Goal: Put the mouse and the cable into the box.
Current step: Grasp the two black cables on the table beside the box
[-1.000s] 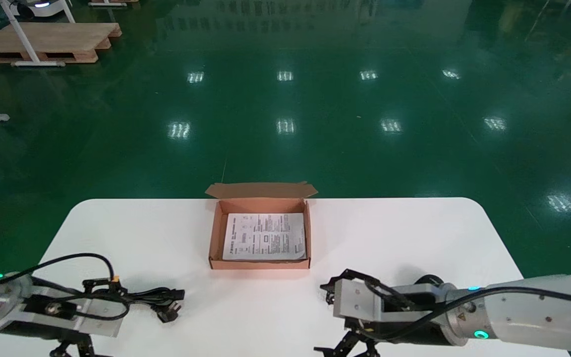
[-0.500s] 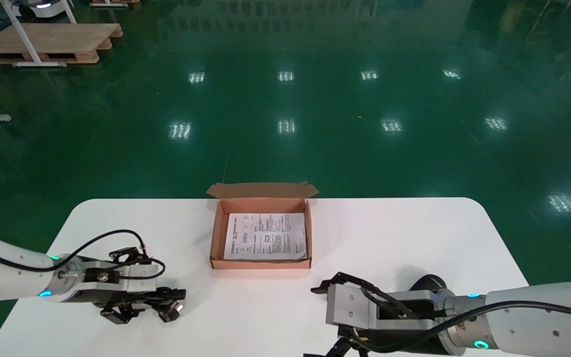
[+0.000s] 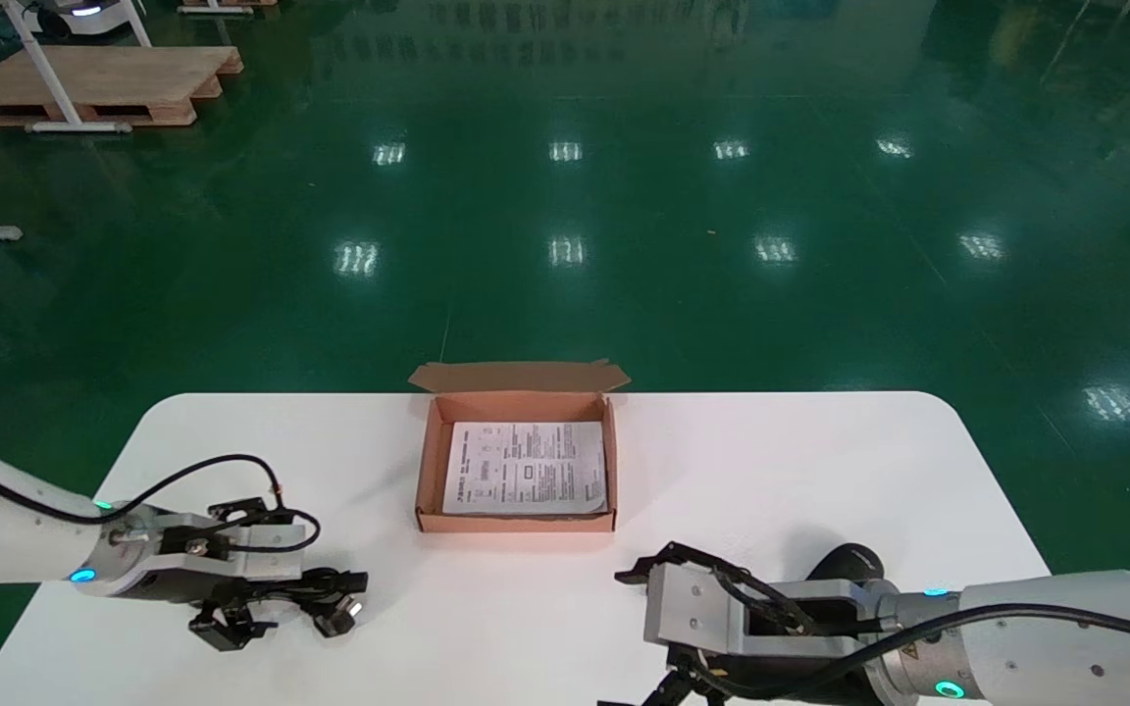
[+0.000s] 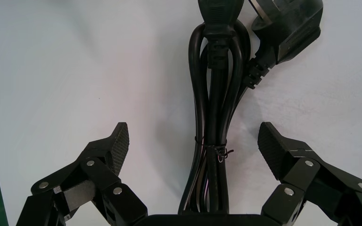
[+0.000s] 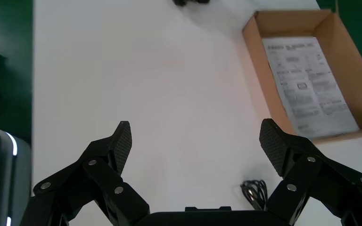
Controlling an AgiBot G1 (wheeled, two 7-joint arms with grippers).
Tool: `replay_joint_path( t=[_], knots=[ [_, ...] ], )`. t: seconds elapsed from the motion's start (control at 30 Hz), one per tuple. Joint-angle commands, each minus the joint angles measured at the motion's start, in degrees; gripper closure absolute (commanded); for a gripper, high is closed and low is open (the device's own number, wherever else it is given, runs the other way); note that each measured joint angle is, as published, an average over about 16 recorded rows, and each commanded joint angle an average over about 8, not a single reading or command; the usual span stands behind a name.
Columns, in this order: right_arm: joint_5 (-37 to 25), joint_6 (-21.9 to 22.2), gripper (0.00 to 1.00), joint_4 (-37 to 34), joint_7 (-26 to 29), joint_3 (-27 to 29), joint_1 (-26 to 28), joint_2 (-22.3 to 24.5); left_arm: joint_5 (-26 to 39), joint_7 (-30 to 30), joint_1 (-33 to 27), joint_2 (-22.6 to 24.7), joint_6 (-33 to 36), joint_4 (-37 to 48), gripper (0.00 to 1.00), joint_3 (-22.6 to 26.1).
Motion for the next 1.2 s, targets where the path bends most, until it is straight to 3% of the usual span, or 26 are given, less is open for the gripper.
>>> replay_joint_path(
  t=[0.03,0.2,0.37,0.57,0.83,0.87,1.1,1.13,1.2],
  knots=[
    [-1.8,1.1,0.00,0.0,0.2,-0.5,-0.3,-0.2,0.2,0.5,-0.4,0.3,-0.2,0.9,0.00,0.1],
    [-13.2,6.5,0.00,-7.3,3.2,-3.7,1.5,-5.1,0.0,1.6,-0.9,0.8,-0.4,2.5,0.00,0.0],
    [-19.8,10.6,0.00,-16.2,2.5,-5.7,4.3,-10.0,-0.3,2.5,-1.3,1.1,-0.7,3.8,0.00,-0.1],
    [-22.3,13.6,0.00,-25.0,-0.2,-6.5,7.2,-13.5,-0.5,3.5,-1.7,1.5,-0.9,5.2,0.00,-0.2],
    [-22.1,13.7,0.00,-31.1,-2.8,-6.7,9.7,-15.3,-0.7,4.4,-2.1,1.8,-1.2,6.5,0.00,-0.3],
    [-22.2,13.6,0.02,-31.5,-2.9,-6.8,9.9,-15.4,-0.7,4.4,-2.2,1.9,-1.2,6.6,0.07,-0.3],
    [-22.3,13.4,0.89,-32.0,-3.0,-6.9,10.2,-15.6,-0.7,4.5,-2.2,1.9,-1.2,6.8,0.94,-0.3],
    [-22.2,13.4,0.99,-31.8,-3.0,-6.9,10.2,-15.5,-0.7,4.5,-2.2,1.9,-1.2,6.7,1.00,-0.3],
    [-22.2,13.4,1.00,-31.6,-2.9,-6.8,10.1,-15.4,-0.7,4.4,-2.2,1.9,-1.2,6.7,1.00,-0.3]
  ],
)
